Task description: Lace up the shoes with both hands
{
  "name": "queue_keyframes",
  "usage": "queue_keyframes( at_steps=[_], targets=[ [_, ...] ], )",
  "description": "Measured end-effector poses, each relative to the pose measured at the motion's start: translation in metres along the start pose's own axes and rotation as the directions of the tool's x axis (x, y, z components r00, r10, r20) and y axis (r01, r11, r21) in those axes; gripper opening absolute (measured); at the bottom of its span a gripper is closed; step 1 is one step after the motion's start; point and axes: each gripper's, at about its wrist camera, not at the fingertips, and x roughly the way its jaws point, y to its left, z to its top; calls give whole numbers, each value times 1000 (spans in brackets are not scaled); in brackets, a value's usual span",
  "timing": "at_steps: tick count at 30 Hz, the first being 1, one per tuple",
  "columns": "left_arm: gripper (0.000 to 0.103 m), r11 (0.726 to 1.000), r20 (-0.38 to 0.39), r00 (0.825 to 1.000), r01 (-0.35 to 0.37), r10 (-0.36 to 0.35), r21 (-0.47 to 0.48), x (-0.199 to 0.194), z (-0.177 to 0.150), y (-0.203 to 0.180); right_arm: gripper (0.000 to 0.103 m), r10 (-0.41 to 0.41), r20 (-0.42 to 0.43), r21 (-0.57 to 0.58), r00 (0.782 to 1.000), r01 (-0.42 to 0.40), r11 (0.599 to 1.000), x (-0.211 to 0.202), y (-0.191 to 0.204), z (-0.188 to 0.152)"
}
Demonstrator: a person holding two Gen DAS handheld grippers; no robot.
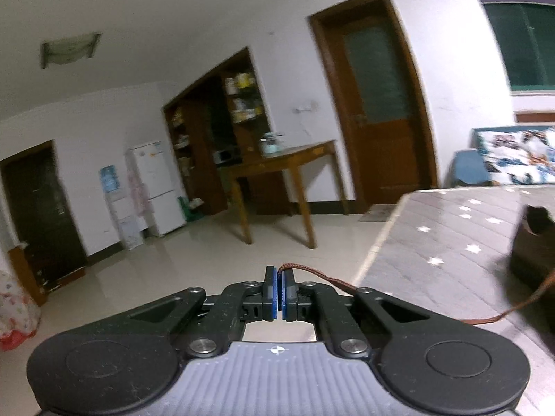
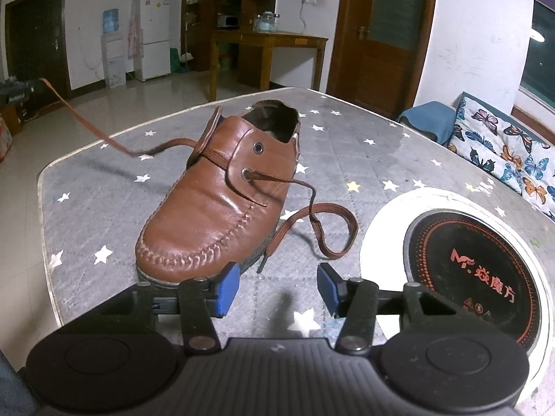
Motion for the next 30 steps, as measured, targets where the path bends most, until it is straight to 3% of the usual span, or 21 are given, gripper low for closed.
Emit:
queue_keyframes(
  at_steps=[7,17,21,30],
  targets=[
    [3,981,-21,987,162,-161,110,-12,-17,-52,51,17,19,5,1000,-17,1000,-2,2,2],
    [3,903,-31,922,384,-386,191,-29,-21,-105,52,104,72,-24,992,-102,994,-11,12,8],
    [3,858,-30,880,469,-473,208,-35,-18,-113,50,149,90,-47,985,-145,988,-11,20,9],
    [4,703,-46,743,650,-668,290,-54,-6,-128,42,235,108,-95,966,-225,970,-8,28,14]
  ],
)
